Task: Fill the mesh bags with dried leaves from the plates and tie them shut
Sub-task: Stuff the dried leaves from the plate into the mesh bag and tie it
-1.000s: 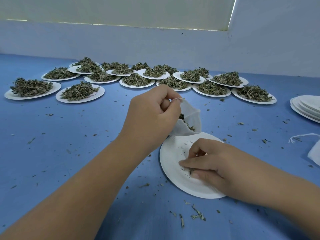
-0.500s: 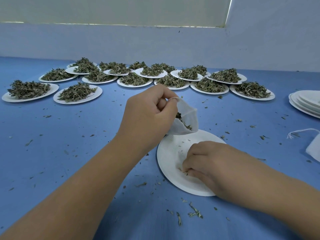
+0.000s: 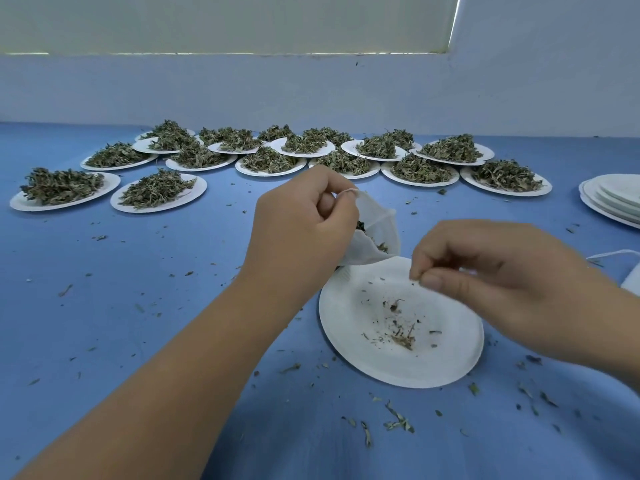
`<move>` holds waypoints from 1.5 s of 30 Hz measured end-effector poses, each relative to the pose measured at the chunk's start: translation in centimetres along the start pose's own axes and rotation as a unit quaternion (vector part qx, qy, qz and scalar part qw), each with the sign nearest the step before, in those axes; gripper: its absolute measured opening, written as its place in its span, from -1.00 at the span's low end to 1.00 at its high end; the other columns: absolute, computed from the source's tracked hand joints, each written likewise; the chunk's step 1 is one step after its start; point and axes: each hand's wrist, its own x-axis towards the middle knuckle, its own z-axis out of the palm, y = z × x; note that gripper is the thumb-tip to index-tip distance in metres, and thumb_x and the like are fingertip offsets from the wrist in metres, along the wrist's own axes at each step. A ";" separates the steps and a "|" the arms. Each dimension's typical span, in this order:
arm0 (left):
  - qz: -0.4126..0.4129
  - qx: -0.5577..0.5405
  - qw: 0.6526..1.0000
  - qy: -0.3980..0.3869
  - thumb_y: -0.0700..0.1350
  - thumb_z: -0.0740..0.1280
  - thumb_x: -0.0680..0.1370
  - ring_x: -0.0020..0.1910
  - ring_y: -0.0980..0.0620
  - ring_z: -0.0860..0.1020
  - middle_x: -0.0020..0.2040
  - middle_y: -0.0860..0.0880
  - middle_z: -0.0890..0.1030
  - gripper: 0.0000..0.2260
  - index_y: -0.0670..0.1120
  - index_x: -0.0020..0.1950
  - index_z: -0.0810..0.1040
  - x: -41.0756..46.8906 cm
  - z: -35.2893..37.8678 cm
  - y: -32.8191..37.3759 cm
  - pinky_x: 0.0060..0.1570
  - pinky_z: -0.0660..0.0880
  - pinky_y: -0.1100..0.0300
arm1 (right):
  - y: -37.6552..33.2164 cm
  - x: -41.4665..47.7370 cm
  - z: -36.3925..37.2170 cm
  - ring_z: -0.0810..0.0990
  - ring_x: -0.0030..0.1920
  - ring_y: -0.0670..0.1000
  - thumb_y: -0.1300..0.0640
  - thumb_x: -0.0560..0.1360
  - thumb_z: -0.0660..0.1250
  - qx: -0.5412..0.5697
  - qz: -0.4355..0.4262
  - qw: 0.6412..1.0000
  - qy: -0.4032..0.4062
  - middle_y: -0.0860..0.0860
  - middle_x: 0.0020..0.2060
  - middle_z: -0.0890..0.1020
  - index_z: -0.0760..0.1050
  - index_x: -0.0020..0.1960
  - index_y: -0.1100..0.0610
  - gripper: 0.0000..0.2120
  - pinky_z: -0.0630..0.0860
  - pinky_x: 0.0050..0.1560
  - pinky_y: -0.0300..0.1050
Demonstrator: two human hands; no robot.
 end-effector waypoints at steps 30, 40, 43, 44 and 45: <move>-0.028 -0.011 1.000 0.008 -0.19 0.32 0.54 -0.51 0.17 0.28 -0.50 0.05 0.33 -0.87 -0.05 -0.19 0.60 0.0 -0.1 0.0 -0.48 0.24 0.46 | 2.7 0.1 2.7 0.30 0.15 -0.32 -0.47 0.30 0.21 -0.123 0.068 0.971 -0.195 -0.33 0.04 0.35 0.47 0.25 -0.18 -0.38 0.32 0.06 -0.36; -0.008 0.002 1.000 0.002 -0.19 0.33 0.53 -0.50 0.17 0.30 -0.44 -0.13 0.40 -0.85 -0.02 -0.21 0.58 -0.1 0.1 0.0 -0.46 0.26 0.46 | 2.2 0.1 3.1 0.44 -0.13 -0.28 0.06 0.53 0.36 -0.110 0.060 0.980 -0.153 -0.20 -0.13 0.48 0.60 0.19 -0.12 -0.74 0.31 -0.16 -0.41; -0.004 0.004 1.000 0.001 -0.19 0.34 0.53 -0.49 0.17 0.30 -0.41 -0.13 0.42 -0.85 0.00 -0.21 0.58 -0.2 0.1 -0.1 -0.45 0.25 0.47 | 1.7 0.3 3.3 0.42 -0.16 -0.35 0.08 0.54 0.35 -0.121 0.057 0.980 -0.150 -0.26 -0.19 0.48 0.64 0.11 -0.10 -0.80 0.28 -0.16 -0.45; -0.003 0.004 1.000 0.001 -0.19 0.34 0.53 -0.49 0.17 0.31 -0.41 -0.13 0.42 -0.85 0.00 -0.21 0.58 -0.2 0.1 -0.1 -0.45 0.25 0.47 | 1.5 0.3 3.3 0.43 -0.16 -0.35 0.08 0.55 0.33 -0.129 0.053 0.978 -0.153 -0.27 -0.18 0.49 0.64 0.10 -0.10 -0.81 0.28 -0.13 -0.47; -0.003 0.004 1.000 0.001 -0.19 0.34 0.53 -0.49 0.17 0.31 -0.41 -0.13 0.43 -0.85 0.00 -0.21 0.59 -0.2 0.2 -0.1 -0.45 0.25 0.47 | 1.3 0.3 3.3 0.43 -0.13 -0.32 0.07 0.56 0.30 -0.143 0.050 0.976 -0.158 -0.27 -0.13 0.51 0.64 0.10 -0.11 -0.81 0.29 -0.08 -0.47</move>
